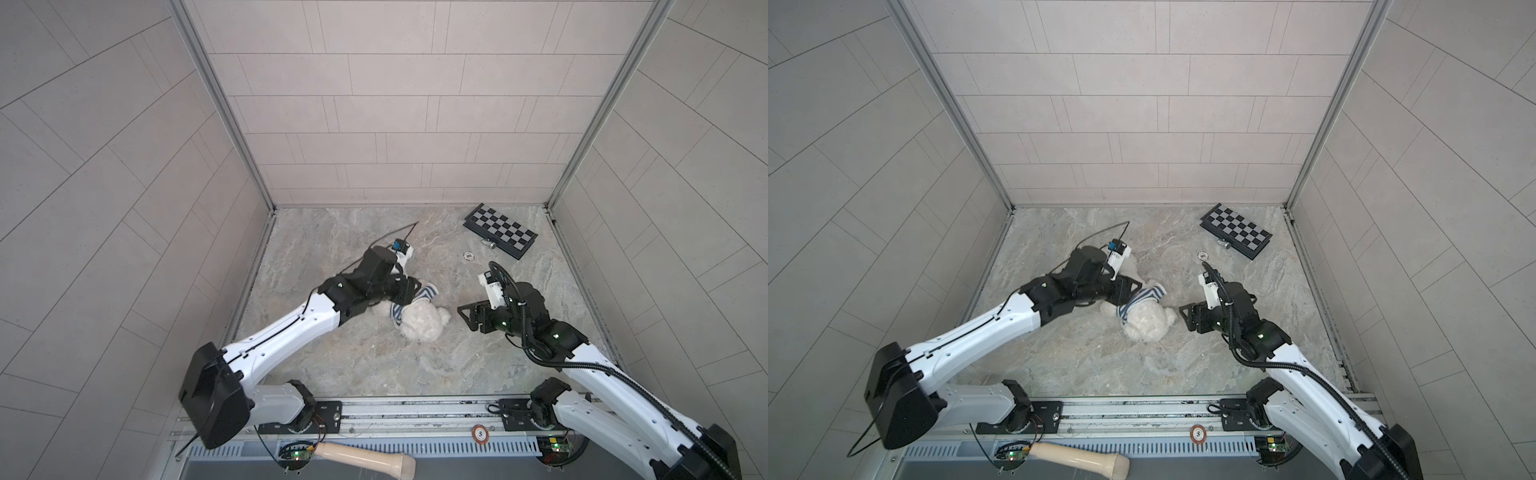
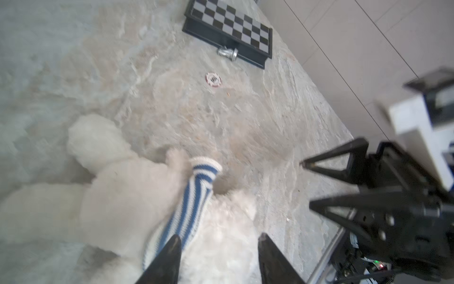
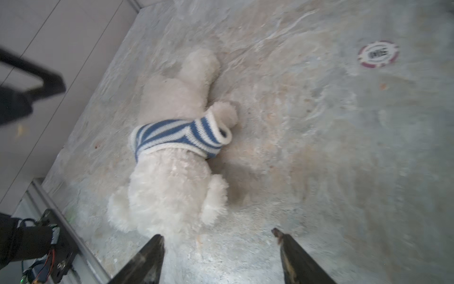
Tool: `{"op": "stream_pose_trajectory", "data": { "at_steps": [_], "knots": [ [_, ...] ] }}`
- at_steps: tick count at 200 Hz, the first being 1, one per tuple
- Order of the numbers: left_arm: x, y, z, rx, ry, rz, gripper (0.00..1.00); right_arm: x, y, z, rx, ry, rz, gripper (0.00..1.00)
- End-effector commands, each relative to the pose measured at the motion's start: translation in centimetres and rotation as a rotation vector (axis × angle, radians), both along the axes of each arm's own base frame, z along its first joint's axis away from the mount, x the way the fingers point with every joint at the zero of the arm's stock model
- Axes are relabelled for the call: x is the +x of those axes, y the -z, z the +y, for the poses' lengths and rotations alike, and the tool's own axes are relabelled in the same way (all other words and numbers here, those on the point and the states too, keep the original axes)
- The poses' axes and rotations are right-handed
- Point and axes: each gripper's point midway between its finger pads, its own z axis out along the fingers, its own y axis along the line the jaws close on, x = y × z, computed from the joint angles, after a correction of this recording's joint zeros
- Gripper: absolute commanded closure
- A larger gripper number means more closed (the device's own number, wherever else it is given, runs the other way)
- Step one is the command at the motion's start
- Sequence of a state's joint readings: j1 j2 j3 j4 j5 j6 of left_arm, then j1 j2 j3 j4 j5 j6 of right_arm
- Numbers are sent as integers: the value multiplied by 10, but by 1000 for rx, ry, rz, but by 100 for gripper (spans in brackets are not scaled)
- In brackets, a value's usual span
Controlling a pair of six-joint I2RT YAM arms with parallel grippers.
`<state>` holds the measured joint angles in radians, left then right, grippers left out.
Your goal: Dress the teddy bear
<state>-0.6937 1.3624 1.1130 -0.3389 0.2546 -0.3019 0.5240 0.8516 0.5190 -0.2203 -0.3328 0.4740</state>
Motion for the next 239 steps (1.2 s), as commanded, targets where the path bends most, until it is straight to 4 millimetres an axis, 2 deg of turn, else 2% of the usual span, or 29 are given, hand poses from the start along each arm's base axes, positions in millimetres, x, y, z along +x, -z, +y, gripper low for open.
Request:
{"op": "stream_pose_trajectory", "data": {
  "at_steps": [1,20,39,56,83,105,108,113,136,181,209,239],
  "knots": [
    [1,44,2,108,105,144,49,6,-5,30,84,-49,-32,23],
    [14,60,0,178,120,167,56,9,-4,46,91,-85,-63,22],
    [16,77,-1,227,138,211,66,13,1,54,40,-118,-80,22],
    [14,89,6,267,126,230,69,18,2,60,1,-152,-100,21],
    [5,88,17,270,100,218,68,25,5,75,-33,-204,-103,21],
    [1,80,25,222,72,220,66,30,20,80,-49,-211,-81,22],
    [1,80,27,218,67,225,66,31,23,80,-56,-211,-75,22],
    [1,81,31,213,59,228,66,37,15,84,-50,-210,-93,22],
    [2,89,42,206,34,248,66,41,27,88,-73,-218,-76,23],
    [5,103,33,186,74,300,68,40,44,95,-87,-247,-34,28],
    [2,111,29,173,88,327,78,38,54,96,-97,-254,-12,29],
    [-1,119,33,188,82,340,80,38,63,97,-109,-262,6,33]
  ]
}}
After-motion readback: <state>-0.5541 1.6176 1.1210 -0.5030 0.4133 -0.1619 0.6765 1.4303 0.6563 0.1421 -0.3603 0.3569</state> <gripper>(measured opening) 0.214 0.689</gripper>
